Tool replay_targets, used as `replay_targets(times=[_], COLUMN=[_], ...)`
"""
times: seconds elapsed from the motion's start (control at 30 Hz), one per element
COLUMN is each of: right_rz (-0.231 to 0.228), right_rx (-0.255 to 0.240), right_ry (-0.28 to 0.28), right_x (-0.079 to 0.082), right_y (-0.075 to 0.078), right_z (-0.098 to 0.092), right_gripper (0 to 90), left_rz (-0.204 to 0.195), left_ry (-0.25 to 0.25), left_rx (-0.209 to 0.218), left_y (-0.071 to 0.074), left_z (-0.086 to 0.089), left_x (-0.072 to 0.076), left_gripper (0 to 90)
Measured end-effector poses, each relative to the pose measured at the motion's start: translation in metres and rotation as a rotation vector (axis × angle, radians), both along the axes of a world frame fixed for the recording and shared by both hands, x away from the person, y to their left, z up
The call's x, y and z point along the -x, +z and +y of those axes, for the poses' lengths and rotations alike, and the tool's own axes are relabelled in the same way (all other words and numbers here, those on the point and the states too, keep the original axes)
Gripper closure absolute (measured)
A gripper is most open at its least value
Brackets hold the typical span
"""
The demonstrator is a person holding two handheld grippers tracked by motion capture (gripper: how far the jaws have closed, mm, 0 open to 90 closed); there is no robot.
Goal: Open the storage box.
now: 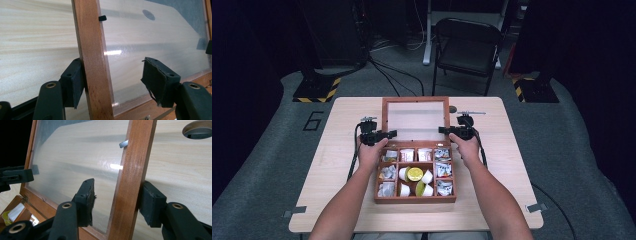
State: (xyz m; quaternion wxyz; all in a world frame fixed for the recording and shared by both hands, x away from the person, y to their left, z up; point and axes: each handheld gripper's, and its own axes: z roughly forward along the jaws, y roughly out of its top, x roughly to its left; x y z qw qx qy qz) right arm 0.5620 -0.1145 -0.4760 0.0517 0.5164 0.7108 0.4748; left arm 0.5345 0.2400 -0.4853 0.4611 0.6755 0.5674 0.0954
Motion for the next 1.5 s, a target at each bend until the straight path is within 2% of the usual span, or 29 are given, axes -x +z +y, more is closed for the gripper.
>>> replay_targets(times=[0.13,0.17,0.3,0.43,0.63,0.9,1.07,1.1,1.33,1.5], right_rz=[0.019,0.038,0.06,0.077,0.086,0.133,0.158,0.163,0.17,0.173], right_rx=[-0.011,-0.02,-0.026,-0.037,-0.035,-0.04,-0.034,-0.03,-0.019,-0.017], right_ry=[-0.006,-0.016,-0.025,-0.024,-0.022,-0.031,-0.039,-0.044,-0.052,-0.058], right_x=[-0.001,-0.001,-0.002,-0.003,-0.005,-0.007,-0.008,-0.007,-0.006,-0.006], right_y=[-0.002,-0.003,-0.006,-0.008,-0.01,-0.014,-0.017,-0.016,-0.017,-0.016], right_z=[0.0,0.0,0.0,0.0,-0.001,-0.003,-0.003,-0.003,-0.003,-0.003], right_gripper=[49.5,49.5,49.3,49.3,49.4,49.5,49.8,49.8,50.5,50.6], left_rz=[0.012,0.015,0.042,0.051,0.063,0.108,0.127,0.13,0.144,0.139], left_ry=[0.0,0.001,0.004,-0.007,-0.013,-0.005,0.004,-0.006,-0.003,-0.011], left_rx=[0.009,0.012,0.021,0.015,0.03,0.07,0.084,0.08,0.087,0.087], left_y=[-0.001,-0.003,-0.004,-0.005,-0.007,-0.012,-0.016,-0.016,-0.017,-0.018], left_z=[0.0,0.001,0.002,0.003,0.005,0.006,0.007,0.008,0.008,0.008], left_x=[-0.001,-0.001,-0.002,-0.002,-0.005,-0.008,-0.009,-0.01,-0.011,-0.012], left_gripper=[35.8,35.9,35.8,35.6,35.5,35.6,35.4,35.4,35.3,35.3])
